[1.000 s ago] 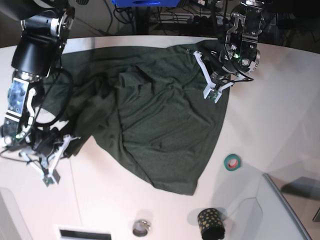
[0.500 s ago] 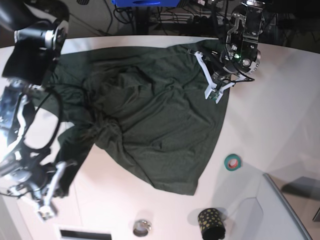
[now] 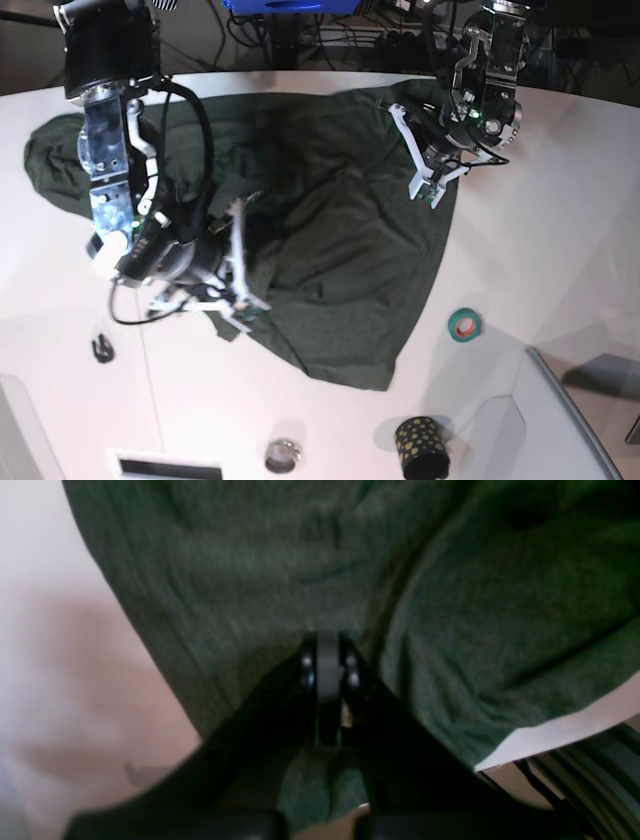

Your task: Layout the t-shirt on the table in an organized manner, then fold the t-shirt properly

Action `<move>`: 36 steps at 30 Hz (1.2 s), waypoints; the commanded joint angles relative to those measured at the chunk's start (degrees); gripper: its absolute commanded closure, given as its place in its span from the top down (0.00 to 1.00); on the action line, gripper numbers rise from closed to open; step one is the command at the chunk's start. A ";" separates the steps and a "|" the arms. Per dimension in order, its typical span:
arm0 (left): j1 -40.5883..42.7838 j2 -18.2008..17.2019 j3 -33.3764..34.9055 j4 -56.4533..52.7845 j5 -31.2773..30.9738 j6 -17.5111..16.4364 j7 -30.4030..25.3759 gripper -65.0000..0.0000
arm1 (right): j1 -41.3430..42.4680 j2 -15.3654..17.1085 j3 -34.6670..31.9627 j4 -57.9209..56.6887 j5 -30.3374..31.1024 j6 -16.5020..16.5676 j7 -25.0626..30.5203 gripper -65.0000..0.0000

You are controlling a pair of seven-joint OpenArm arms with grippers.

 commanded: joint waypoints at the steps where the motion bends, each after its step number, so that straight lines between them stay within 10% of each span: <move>1: -0.15 -0.15 -0.11 0.91 -0.45 0.16 -0.53 0.00 | 1.45 0.10 1.78 1.00 0.49 0.12 0.78 0.15; 8: -0.33 -0.15 -0.11 0.91 -0.45 0.16 -0.53 0.00 | 2.33 -0.16 11.01 0.91 0.49 0.12 1.48 0.63; 19: -0.15 -0.06 0.24 0.82 -0.45 0.16 -0.71 0.00 | 20.17 -3.06 18.40 -43.31 0.58 0.12 19.59 0.64; 24: -0.06 -0.15 -0.03 0.82 -0.45 0.16 -0.71 0.00 | 27.38 -4.47 32.02 -58.78 0.58 0.12 26.53 0.63; 36: -0.06 -0.15 -0.03 0.82 -0.45 0.16 -0.53 0.00 | 28.17 -2.89 29.04 -68.19 0.40 -15.75 39.28 0.63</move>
